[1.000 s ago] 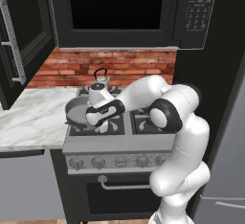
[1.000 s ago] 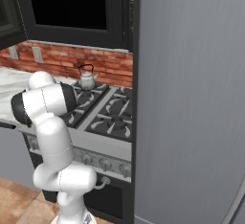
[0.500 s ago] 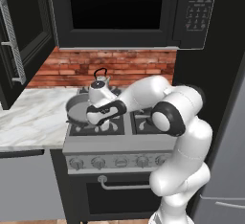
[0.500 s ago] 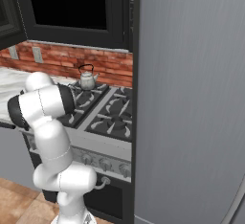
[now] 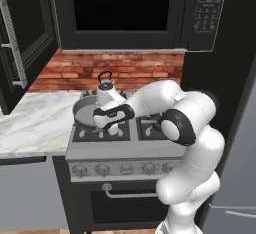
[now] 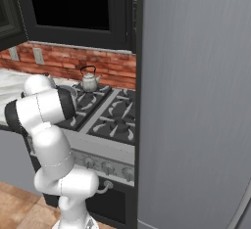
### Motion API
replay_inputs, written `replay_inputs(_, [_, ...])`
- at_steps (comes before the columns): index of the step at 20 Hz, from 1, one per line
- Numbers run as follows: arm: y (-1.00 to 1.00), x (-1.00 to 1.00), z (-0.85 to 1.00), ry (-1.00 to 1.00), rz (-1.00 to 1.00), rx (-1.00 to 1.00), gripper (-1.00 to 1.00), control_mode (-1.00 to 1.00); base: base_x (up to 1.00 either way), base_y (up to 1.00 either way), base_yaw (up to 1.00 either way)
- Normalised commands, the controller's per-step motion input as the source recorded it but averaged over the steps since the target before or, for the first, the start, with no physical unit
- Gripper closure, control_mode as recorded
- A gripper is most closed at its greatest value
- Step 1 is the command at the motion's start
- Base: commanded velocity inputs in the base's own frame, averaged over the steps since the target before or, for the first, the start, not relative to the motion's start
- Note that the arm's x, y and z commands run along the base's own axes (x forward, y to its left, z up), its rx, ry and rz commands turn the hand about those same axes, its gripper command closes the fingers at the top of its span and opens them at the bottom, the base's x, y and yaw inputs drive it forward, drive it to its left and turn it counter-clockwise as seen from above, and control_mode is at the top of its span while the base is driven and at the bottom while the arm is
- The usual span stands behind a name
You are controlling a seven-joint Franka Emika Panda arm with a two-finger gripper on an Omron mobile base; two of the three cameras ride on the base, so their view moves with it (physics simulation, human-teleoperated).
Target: Pick the kettle from the cabinet and place it on a stove burner. Then pick the pot from the counter and place it on another stove burner. Finally, turn both burners on.
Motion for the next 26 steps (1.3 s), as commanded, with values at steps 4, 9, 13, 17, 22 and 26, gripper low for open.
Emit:
replay_inputs(4, [-0.19, 0.0, -0.04, 0.08, -0.01, 0.0, -1.0, -1.0, 0.0, 0.0, 0.0])
replay_inputs(9, [-0.11, 0.0, 0.0, 0.02, 0.0, 0.01, -1.0, -1.0, 0.0, 0.0, 0.0])
replay_inputs(13, [-0.01, 0.0, 0.0, 0.0, 0.0, 0.0, -1.0, -1.0, 0.0, 0.0, 0.0])
replay_inputs(17, [0.03, -0.09, 0.07, -0.02, 0.0, 0.0, -1.0, -1.0, 0.0, 0.0, 0.0])
replay_inputs(22, [0.12, -0.13, 0.24, -0.03, 0.0, -0.03, -1.0, -1.0, 0.0, 0.0, 0.0])
replay_inputs(26, [0.0, -0.07, 0.37, -0.02, 0.0, -0.03, -1.0, -1.0, 0.0, 0.0, 0.0])
